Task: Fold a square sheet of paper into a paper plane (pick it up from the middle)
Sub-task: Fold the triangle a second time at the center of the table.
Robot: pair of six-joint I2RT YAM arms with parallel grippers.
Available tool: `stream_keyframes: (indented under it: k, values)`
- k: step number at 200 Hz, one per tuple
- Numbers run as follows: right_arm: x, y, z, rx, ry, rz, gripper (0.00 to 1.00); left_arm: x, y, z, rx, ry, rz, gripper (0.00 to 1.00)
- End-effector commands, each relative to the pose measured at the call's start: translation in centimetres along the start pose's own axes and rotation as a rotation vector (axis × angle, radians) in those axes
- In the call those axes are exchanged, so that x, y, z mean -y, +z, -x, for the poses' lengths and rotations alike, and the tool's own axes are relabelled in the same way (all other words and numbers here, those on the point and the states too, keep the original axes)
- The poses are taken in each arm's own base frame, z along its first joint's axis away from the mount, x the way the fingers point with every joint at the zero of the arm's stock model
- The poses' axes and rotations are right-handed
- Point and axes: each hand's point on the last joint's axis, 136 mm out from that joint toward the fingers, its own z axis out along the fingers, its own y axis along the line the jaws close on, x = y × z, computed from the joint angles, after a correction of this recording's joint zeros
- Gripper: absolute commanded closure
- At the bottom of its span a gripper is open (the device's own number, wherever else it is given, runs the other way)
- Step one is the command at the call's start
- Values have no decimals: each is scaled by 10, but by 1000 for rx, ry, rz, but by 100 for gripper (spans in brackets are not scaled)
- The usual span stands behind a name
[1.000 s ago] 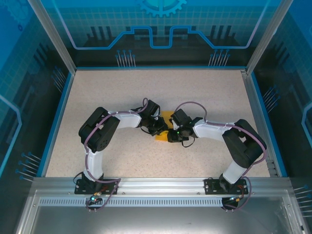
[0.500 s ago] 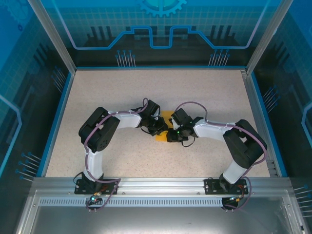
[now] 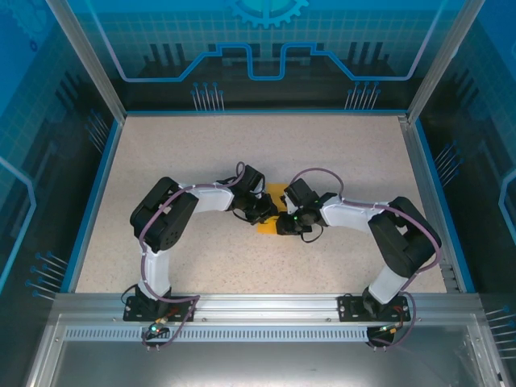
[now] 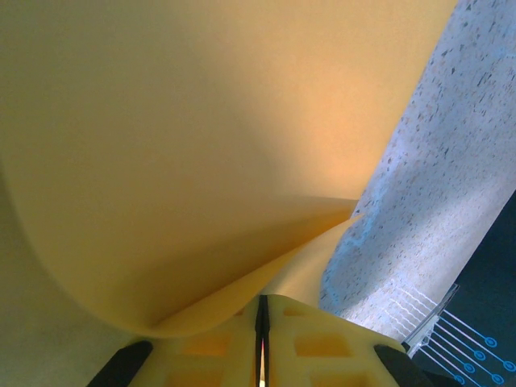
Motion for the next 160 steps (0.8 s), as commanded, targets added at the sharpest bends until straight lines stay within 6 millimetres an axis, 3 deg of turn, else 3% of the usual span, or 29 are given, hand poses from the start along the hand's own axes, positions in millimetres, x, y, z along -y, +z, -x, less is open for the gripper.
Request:
stream_keyframes:
  k: [1,91,137,160]
  values:
    - [15,3,-7,-31,33,-50,83,-25,8,-1,-4,-58,92,88]
    - [23,3,-11,-40,39,-86,84,-26,8,-1,-5,-60,93,88]
    - [19,5,-16,-63,52,-50,84,-24,8,-1,-6,-58,91,88]
    - [8,0,-8,-44,63,8,83,-24,7,-1,-6,-57,91,88]
